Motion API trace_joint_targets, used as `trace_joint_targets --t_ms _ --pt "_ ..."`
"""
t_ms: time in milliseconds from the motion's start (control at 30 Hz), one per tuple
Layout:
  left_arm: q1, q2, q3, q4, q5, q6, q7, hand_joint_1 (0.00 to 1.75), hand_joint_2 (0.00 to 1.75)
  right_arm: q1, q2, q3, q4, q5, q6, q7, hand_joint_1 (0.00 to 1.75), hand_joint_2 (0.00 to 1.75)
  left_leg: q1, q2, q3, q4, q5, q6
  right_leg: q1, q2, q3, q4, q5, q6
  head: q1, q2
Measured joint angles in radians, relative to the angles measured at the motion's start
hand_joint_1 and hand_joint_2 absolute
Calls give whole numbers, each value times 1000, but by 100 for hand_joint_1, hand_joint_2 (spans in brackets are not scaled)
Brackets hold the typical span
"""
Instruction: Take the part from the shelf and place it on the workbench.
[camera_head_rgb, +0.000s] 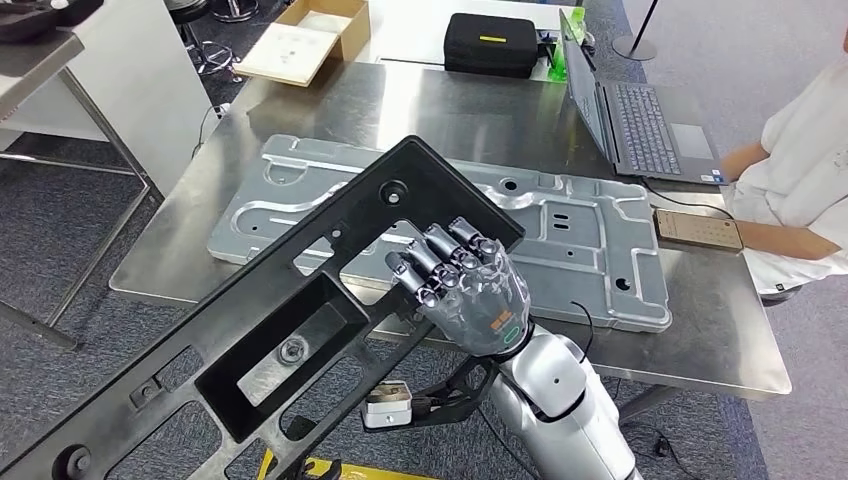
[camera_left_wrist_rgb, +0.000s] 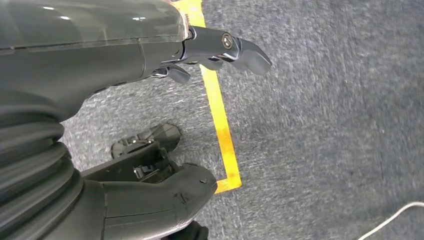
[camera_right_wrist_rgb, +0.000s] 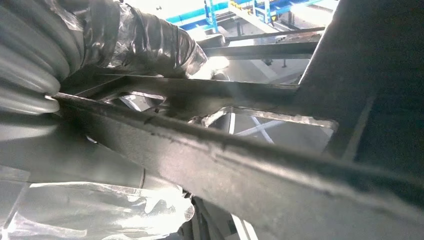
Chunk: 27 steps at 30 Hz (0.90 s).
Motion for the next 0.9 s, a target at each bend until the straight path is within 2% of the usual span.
trace_joint_targets --t_ms 67,100,167,200,233,267,333,400,467,533,567,600,700,733,767,800,833,900 --pt "-2 -1 0 0 1 1 0 0 175 -1 0 -6 4 -7 0 16 175 175 3 3 2 -9 7 12 0 -22 -11 24 -19 10 0 0" --pt "-2 -2 0 0 1 2 0 0 175 -2 0 -9 7 -13 0 23 175 175 5 6 3 -12 9 18 0 -37 -28 63 -43 16 1 0" --pt "-1 -2 0 0 1 2 -1 0 175 -2 0 -15 16 -24 0 30 175 175 4 12 3 -13 10 23 -4 -60 -85 182 -102 24 1 0" --pt "0 -1 0 0 1 2 -1 0 175 -1 0 -17 21 -29 0 32 175 175 4 15 2 -13 9 23 -7 -63 -112 235 -119 27 1 0" --pt "1 -1 0 0 1 2 -1 0 175 0 0 -18 27 -34 0 38 175 175 4 18 2 -13 9 23 -9 -65 -125 258 -118 29 1 0" --pt "2 -1 0 0 1 3 -1 0 175 -1 0 -20 36 -41 0 50 175 175 4 20 2 -13 8 23 -10 -67 -120 247 -99 29 1 0" --pt "1 -1 0 0 0 3 -1 0 175 -13 -1 -26 69 -76 0 92 175 175 4 21 4 -13 7 20 -10 -72 -62 124 -32 22 1 0" --pt "0 -2 0 0 -1 0 0 0 175 -46 -7 -33 123 -139 0 138 175 175 1 23 3 -13 6 14 -3 -79 -9 13 5 12 1 0" --pt "-1 -2 0 0 -2 -13 0 0 175 -86 -22 -44 185 -198 0 161 175 175 -1 25 2 -15 8 4 4 -79 0 -11 6 5 1 0" --pt "-2 -1 0 0 -2 -34 0 0 175 -124 -39 -62 242 -224 0 165 175 175 -1 26 2 -14 5 -8 1 -76 3 -21 12 -4 1 0" --pt "-2 -1 0 0 -4 -43 0 0 175 -143 -48 -70 269 -226 0 165 175 175 -1 25 -4 0 -6 -12 -2 -75 6 -28 16 -10 1 0" --pt "-3 -1 0 0 -5 -50 0 0 175 -162 -56 -76 294 -224 0 165 175 175 -1 22 -20 35 -28 -16 -6 -74 9 -35 19 -16 0 0" --pt "-1 0 0 0 -8 -57 0 0 175 -197 -76 -86 354 -217 0 165 175 175 1 19 -107 216 -111 -23 -6 -71 11 -38 20 -24 0 0" --pt "0 0 0 0 -8 -59 0 0 175 -200 -81 -89 367 -205 0 167 175 175 2 19 -125 250 -115 -26 -5 -70 11 -36 19 -25 0 0" --pt "1 0 0 0 -9 -61 0 0 175 -204 -87 -91 377 -184 0 170 175 175 3 19 -127 248 -100 -28 -6 -67 11 -33 17 -24 0 0" --pt "1 1 0 0 -10 -63 -1 0 175 -210 -92 -92 386 -149 0 172 175 175 4 19 -111 209 -68 -28 -6 -64 11 -29 14 -22 0 0" --pt "1 1 0 0 -13 -66 -2 0 175 -218 -99 -93 392 -107 0 174 175 175 6 18 -83 144 -29 -28 -7 -61 11 -22 9 -18 0 0" --pt "-2 1 0 0 -18 -70 -4 0 175 -240 -116 -93 402 -35 0 173 175 175 6 12 -34 38 12 -22 -5 -57 3 -6 0 -8 0 0"
